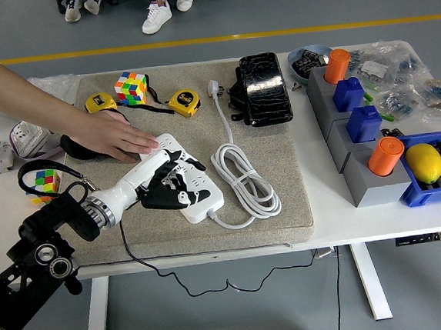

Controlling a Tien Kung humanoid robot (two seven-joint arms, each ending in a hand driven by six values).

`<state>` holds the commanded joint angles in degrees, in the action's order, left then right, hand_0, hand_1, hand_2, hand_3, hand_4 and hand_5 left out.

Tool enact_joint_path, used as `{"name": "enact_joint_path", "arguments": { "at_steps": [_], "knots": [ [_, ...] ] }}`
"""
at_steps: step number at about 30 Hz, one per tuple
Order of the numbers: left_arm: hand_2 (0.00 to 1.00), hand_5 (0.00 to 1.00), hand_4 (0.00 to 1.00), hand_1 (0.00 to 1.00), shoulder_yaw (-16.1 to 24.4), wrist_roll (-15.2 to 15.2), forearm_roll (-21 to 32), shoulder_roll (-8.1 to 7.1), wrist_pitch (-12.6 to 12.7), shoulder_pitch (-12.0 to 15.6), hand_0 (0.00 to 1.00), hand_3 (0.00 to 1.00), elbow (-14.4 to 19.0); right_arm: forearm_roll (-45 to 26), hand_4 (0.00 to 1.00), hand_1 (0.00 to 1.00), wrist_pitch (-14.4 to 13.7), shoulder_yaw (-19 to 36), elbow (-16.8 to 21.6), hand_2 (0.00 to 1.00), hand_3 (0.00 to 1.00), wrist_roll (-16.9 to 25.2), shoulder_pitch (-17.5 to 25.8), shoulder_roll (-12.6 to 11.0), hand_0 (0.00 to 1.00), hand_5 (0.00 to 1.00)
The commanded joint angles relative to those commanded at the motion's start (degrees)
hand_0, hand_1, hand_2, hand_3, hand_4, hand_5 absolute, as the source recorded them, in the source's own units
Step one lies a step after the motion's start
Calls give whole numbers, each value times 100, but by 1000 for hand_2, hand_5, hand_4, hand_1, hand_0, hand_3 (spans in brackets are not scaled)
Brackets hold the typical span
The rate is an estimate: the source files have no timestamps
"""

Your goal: Put the plug near the board,insert it into the board,press the button,pull the plug out

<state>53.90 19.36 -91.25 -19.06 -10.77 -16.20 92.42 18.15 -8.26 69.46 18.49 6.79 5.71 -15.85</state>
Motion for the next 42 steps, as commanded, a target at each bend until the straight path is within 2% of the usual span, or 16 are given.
{"name": "enact_joint_path", "arguments": {
  "at_steps": [1, 4, 7, 20, 30, 42],
  "knots": [
    [149, 2, 771, 87, -49, 220, -216, 3, -133, -19, 69, 873, 4, -3, 862, 592, 0, -4, 0, 545, 511, 0, 2, -2, 553, 374],
    [149, 2, 771, 87, -204, 870, -744, 33, -381, -80, 69, 873, -57, -6, 862, 592, -2, -7, 0, 545, 511, 1, -1, -6, 553, 374],
    [148, 2, 773, 89, -302, 990, -804, 55, -407, -111, 61, 877, -118, -7, 863, 592, -2, -10, 1, 545, 511, 1, 1, -7, 553, 373],
    [148, 2, 779, 88, -460, 851, -616, 101, -381, -172, 59, 872, -115, -10, 864, 592, -2, -8, 3, 545, 512, 5, 24, -12, 553, 372],
    [148, 2, 778, 87, -539, 851, -664, 209, -362, -245, 59, 870, -356, 10, 865, 592, -4, 36, 10, 545, 512, 5, 24, -6, 554, 372],
    [148, 2, 779, 88, -531, 828, -636, 226, -339, -288, 59, 864, -424, 10, 866, 592, 1, 33, 11, 545, 512, 4, 25, 4, 554, 372]
  ]
}}
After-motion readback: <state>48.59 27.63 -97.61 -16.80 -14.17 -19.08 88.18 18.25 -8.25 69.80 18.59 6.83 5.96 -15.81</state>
